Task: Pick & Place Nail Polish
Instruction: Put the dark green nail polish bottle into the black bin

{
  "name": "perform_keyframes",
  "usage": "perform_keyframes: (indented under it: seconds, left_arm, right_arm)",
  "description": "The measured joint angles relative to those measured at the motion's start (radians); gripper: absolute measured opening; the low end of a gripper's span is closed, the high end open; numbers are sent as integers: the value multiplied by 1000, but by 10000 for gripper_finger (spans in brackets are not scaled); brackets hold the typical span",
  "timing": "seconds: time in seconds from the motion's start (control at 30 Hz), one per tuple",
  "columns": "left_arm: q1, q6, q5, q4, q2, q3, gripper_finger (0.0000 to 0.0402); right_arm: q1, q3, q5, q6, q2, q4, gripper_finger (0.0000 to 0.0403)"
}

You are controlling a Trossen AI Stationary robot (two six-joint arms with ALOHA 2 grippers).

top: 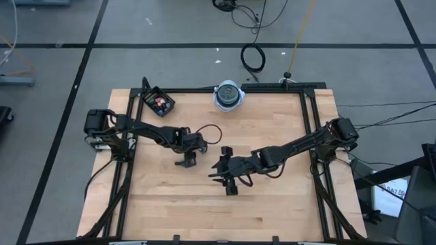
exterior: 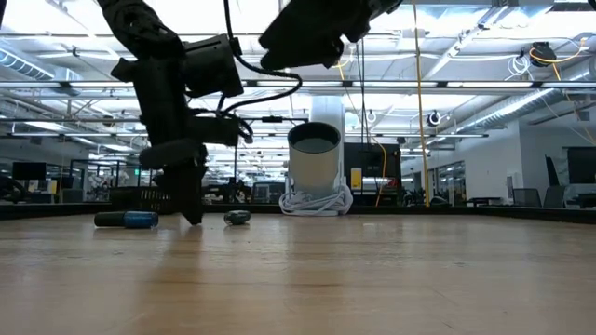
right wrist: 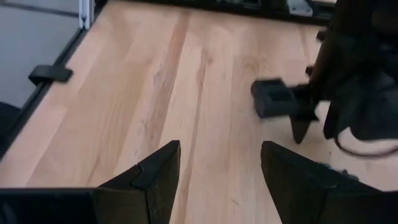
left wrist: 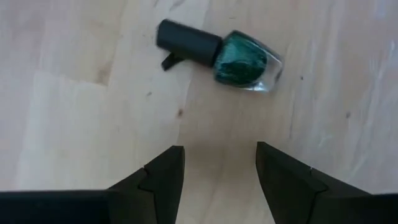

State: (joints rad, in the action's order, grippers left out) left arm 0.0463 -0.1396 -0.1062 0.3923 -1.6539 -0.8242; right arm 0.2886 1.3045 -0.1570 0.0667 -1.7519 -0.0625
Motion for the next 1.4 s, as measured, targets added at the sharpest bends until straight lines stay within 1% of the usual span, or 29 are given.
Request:
perform_keyframes:
  seconds: [0.17,0.2,0.23,0.27,0.43,0.53,0.63,0.7,0.77,0.8,0.83,0.93,0.97,1.0,1.13,1.3,1.4]
  left_arm:
    - [-1,314,-37,-5,-2,-2,198]
    - [-1,355,-48,-10,-2,-2,198]
    - [-1,363,-54,-24,-3,-2,198]
    - [0,330,-55,-48,-4,-1,198]
    - [-2,22,-1,-214,-4,-1,198]
    - [-2,-40,1,-286,-4,-1,198]
    - [-1,-79,1,-290,-4,-1,198]
    - [-2,-72,1,-291,-2,-1,198]
    - [-1,-25,0,-291,-2,-1,198]
    - [0,23,-1,-291,-2,-1,198]
    - [1,96,-13,-292,-2,-1,198]
    - [2,399,-117,-293,-2,-1,198]
    - [1,476,-147,-290,-2,-1,198]
    - [1,521,-167,-289,-2,-1,198]
    - [5,560,-170,-290,-2,-1,198]
    - [22,554,-112,-263,-2,-1,198]
    - [39,560,-59,-232,-2,-1,198]
  right_arm:
    - [1,0,1,1,-2,-27,210]
    - [1,0,1,1,-2,-23,210]
    - [1,0,1,1,-1,-21,210]
    - [1,0,1,1,-1,-21,210]
    - [1,0,1,1,-1,-22,210]
    - [1,0,1,1,-1,-24,210]
    - [1,0,1,1,-1,-24,210]
    - [1,0,2,1,-1,-25,210]
    - [1,0,1,1,-1,-25,210]
    - [1,0,2,1,-1,-25,210]
    - [1,0,2,1,-1,-25,210]
    - [1,0,2,1,-1,-25,210]
    - [1,0,2,1,-1,-25,210]
    - [1,0,2,1,-1,-25,210]
    - [1,0,4,1,-1,-25,210]
    - [1,0,5,1,-1,-25,210]
    - [1,0,5,1,-1,-25,210]
